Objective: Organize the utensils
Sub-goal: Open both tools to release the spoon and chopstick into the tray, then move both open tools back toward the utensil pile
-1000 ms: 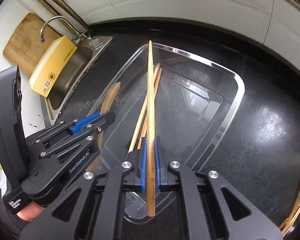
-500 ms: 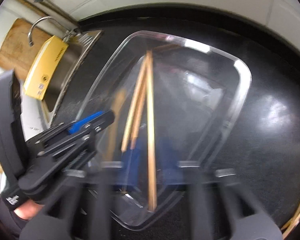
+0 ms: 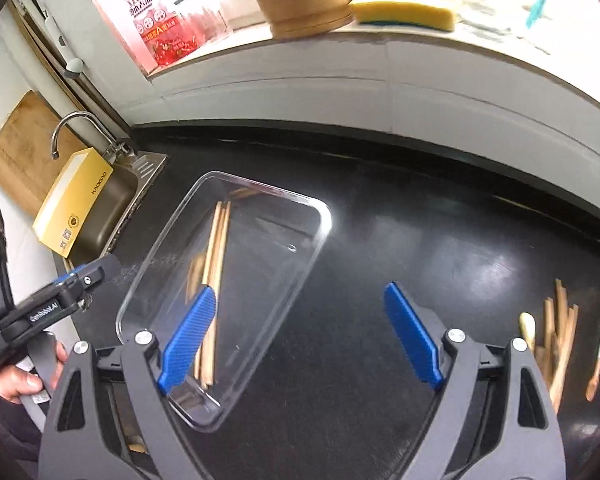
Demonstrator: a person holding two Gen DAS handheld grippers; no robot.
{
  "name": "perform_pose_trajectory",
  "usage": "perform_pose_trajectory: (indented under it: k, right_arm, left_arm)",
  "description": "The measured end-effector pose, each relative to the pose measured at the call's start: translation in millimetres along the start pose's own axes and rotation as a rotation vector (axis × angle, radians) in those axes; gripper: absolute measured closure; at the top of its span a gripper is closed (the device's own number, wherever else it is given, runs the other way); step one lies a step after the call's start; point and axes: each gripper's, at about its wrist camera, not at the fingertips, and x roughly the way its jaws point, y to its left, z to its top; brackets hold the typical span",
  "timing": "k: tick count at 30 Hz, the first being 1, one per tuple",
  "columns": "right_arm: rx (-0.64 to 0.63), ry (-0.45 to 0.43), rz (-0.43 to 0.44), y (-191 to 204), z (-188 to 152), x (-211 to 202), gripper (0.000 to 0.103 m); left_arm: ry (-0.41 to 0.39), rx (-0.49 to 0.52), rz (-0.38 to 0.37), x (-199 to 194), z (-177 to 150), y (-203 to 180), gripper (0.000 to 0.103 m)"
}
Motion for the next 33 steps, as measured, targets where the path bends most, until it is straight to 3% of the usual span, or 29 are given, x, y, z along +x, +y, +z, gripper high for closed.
perform_pose_trajectory:
  k: [9, 20, 26, 33]
  right_arm:
    - [0.004, -0.089, -0.120, -37.2, -56.8, -74.0, 0.020]
    - [0.172, -0.140, -0.325, -151.7, -158.3, -188.1, 0.020]
    - [0.224, -0.170, -0.367, -190.9, -199.1, -225.6, 0.020]
    - [0.238, -0.198, -0.374, -210.9, -211.5, -241.7, 0.020]
  left_arm:
    - [0.007, 0.181, -0.059, -35.4, -44.7, -86.7, 0.008]
    - [0.045, 0.404, -0.219, -55.9, -121.9, -236.1, 0.008]
    - [0.050, 0.460, -0.257, -63.5, -154.0, -283.1, 0.008]
    - [0.060, 0.471, -0.243, -55.8, -165.1, -306.4, 0.008]
